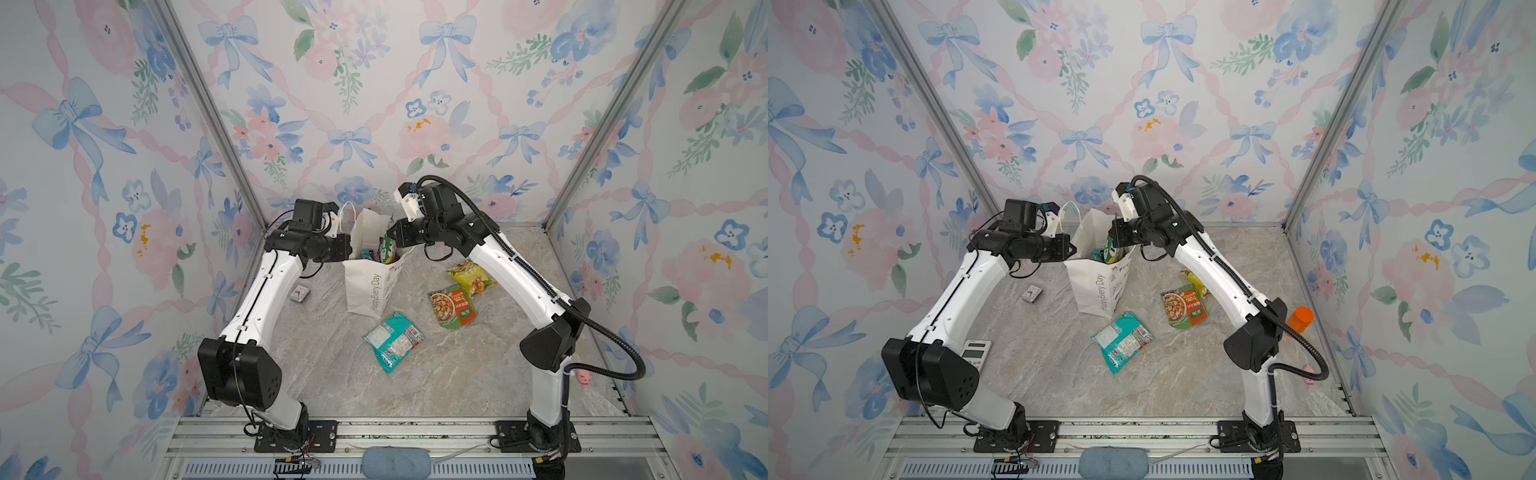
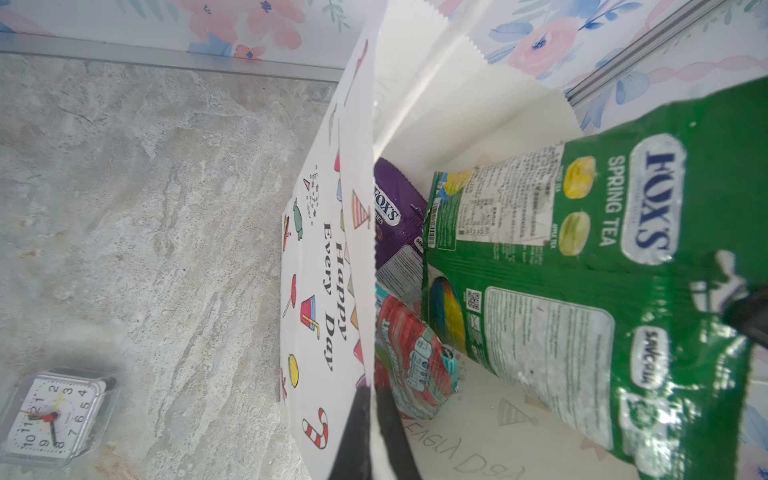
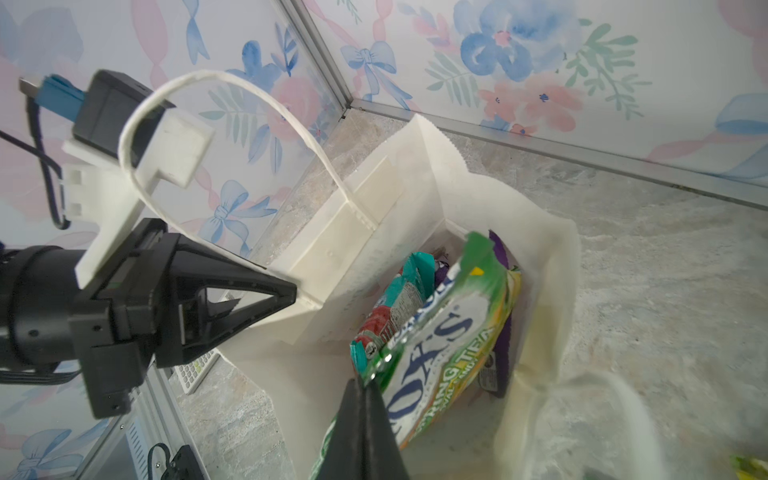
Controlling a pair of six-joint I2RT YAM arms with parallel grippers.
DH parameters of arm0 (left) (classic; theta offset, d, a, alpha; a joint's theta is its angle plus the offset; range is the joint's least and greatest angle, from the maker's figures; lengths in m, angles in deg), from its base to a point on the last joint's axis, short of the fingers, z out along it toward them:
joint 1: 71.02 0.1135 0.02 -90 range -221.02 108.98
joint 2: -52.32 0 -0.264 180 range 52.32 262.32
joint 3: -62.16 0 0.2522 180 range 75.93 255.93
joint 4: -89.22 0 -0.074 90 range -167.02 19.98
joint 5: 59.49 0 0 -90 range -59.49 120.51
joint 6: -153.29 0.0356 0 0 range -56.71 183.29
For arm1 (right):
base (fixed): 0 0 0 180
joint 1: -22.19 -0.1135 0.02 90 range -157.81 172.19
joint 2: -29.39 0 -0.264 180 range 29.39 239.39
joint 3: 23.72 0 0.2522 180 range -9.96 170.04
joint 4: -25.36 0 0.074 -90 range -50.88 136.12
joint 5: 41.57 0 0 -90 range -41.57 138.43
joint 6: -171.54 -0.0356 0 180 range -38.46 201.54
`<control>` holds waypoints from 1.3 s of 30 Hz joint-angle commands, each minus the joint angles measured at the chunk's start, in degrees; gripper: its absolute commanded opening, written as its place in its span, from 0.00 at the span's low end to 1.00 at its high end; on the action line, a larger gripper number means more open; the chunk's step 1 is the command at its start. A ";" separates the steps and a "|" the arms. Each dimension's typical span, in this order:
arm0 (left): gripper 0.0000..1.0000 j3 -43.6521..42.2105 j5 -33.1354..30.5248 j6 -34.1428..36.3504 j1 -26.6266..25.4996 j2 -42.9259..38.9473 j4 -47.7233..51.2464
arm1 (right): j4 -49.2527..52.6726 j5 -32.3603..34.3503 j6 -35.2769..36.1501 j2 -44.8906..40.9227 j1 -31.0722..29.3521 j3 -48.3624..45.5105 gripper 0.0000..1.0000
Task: Place the snacks into the paper bag
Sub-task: 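Lower the green spring tea bag into the paper bag opening, then open the right gripper to release the spring tea bag inside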
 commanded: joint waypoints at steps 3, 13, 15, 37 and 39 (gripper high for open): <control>0.00 -0.10 1.94 -0.50 0.29 0.87 -2.36 | -3.47 1.89 1.14 -6.40 0.60 -3.65 0.00; 0.00 -0.17 1.93 -0.54 0.25 0.88 -2.31 | -1.54 3.19 2.39 -4.43 0.21 -1.71 0.00; 0.00 -0.17 1.90 -0.55 0.29 0.79 -2.33 | -0.06 3.47 2.74 -2.45 -0.16 0.78 0.00; 0.00 -0.17 2.17 -0.58 0.55 0.85 -2.31 | 4.70 2.21 3.08 9.67 -3.35 20.06 0.70; 0.00 -0.17 2.12 -0.52 0.55 0.84 -2.31 | 3.38 1.35 2.54 7.97 -3.31 18.12 0.70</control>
